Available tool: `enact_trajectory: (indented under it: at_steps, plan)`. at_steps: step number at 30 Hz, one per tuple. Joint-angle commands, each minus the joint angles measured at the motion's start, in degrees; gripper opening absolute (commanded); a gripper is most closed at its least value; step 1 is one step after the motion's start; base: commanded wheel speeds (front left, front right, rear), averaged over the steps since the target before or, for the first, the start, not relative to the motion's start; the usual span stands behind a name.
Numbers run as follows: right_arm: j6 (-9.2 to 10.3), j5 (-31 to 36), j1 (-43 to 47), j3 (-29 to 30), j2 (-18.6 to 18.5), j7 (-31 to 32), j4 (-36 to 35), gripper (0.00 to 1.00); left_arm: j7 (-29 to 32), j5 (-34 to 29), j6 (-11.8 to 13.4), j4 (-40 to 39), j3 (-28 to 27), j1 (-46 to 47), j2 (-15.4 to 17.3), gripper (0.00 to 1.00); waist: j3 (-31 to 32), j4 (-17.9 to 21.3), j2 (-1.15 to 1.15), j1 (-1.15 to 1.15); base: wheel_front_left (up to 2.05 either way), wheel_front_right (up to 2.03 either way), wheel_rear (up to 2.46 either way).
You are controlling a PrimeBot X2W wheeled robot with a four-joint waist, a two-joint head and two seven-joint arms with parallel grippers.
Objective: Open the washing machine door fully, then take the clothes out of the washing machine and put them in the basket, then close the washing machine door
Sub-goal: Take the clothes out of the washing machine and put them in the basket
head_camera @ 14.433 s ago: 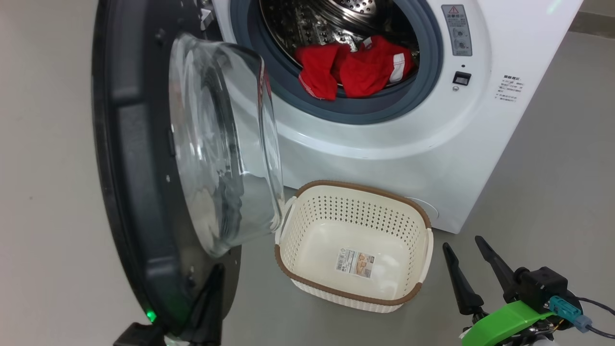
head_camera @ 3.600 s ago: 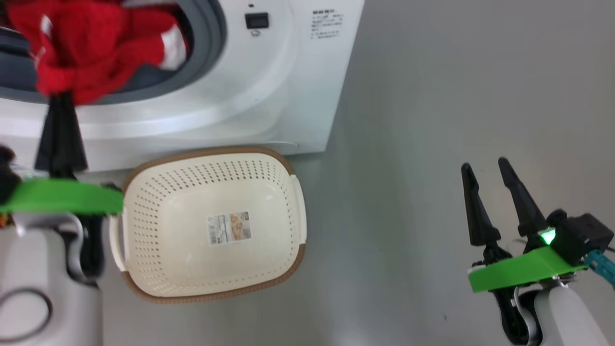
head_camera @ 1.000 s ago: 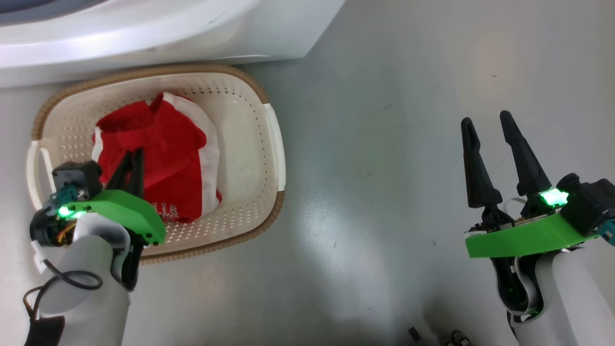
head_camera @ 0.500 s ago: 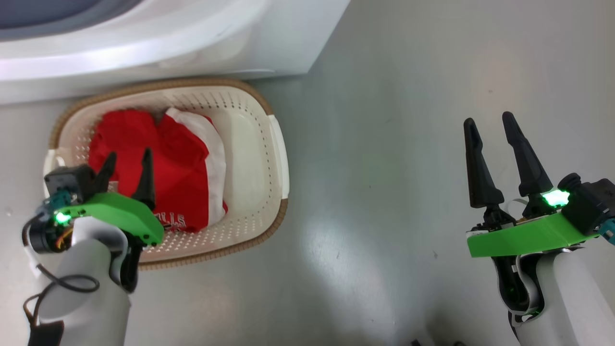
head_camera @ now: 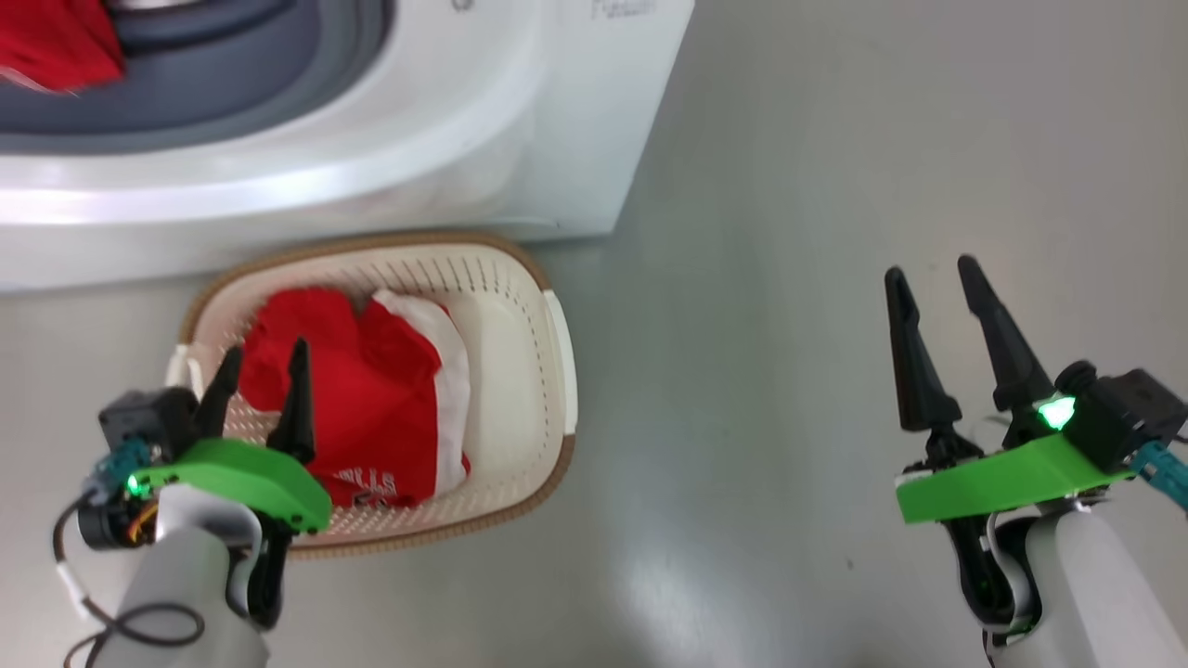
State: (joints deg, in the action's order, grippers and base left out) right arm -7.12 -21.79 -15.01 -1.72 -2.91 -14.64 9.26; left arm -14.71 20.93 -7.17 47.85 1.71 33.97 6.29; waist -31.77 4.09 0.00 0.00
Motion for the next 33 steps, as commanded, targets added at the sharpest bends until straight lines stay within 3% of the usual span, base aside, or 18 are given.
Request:
enact_trajectory:
  at_steps: [1, 12, 33]
  plan:
    - [-0.36, 0.46, 1.83, -1.25, 0.03, -0.36, -0.84, 1.0, -0.29, -0.25, -0.32, -1.96, -1.85, -2.86, 1.62, 1.0, 4.33, -0.99, 0.0, 0.0, 0.0, 0.0, 0.0]
    - [-0.36, 0.66, 6.37, -1.69, 0.03, -0.36, 1.11, 1.0, -0.29, -2.59, -0.32, -12.28, -5.0, -11.26, 1.28, 1.0, 13.44, -1.75, 0.0, 0.0, 0.0, 0.0, 0.0]
    - [-0.36, 1.0, 14.26, -0.13, -0.22, -0.36, 1.84, 1.0, -0.29, -8.96, -0.32, -29.58, -8.28, -25.8, -0.83, 1.0, 23.79, -2.62, 0.0, 0.0, 0.0, 0.0, 0.0]
